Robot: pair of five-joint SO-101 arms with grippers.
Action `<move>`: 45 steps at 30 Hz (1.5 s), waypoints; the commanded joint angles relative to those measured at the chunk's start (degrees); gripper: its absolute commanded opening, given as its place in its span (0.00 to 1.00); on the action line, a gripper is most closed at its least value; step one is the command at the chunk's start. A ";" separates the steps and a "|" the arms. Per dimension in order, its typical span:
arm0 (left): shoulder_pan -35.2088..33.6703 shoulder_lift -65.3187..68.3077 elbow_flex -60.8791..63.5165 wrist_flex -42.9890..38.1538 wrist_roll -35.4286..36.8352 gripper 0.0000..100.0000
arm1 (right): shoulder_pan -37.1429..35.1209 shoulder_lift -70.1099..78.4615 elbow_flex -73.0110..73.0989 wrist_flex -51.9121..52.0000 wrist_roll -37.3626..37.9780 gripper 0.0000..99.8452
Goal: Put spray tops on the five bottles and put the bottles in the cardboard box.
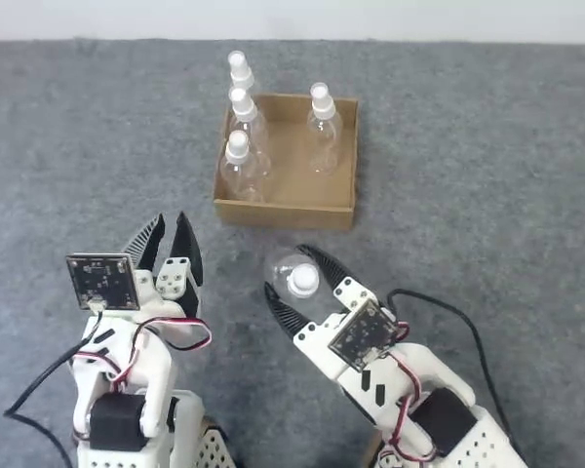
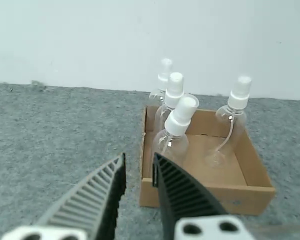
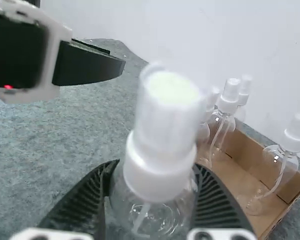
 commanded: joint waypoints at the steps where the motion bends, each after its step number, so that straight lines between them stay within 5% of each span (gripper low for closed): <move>1: -0.26 -0.79 -3.30 -2.37 -0.26 0.08 | 0.75 -0.48 -4.66 0.13 -0.35 0.08; 19: -0.26 -0.79 -3.21 -2.37 -0.26 0.08 | 2.95 0.92 -13.54 1.63 -0.18 0.08; 38: -0.26 -0.79 -3.21 -2.29 -0.26 0.08 | 3.21 33.89 -36.48 4.88 -0.09 0.08; 45: -0.26 -0.79 -3.21 -2.29 -0.26 0.08 | 9.01 41.45 -42.81 4.79 -0.09 0.08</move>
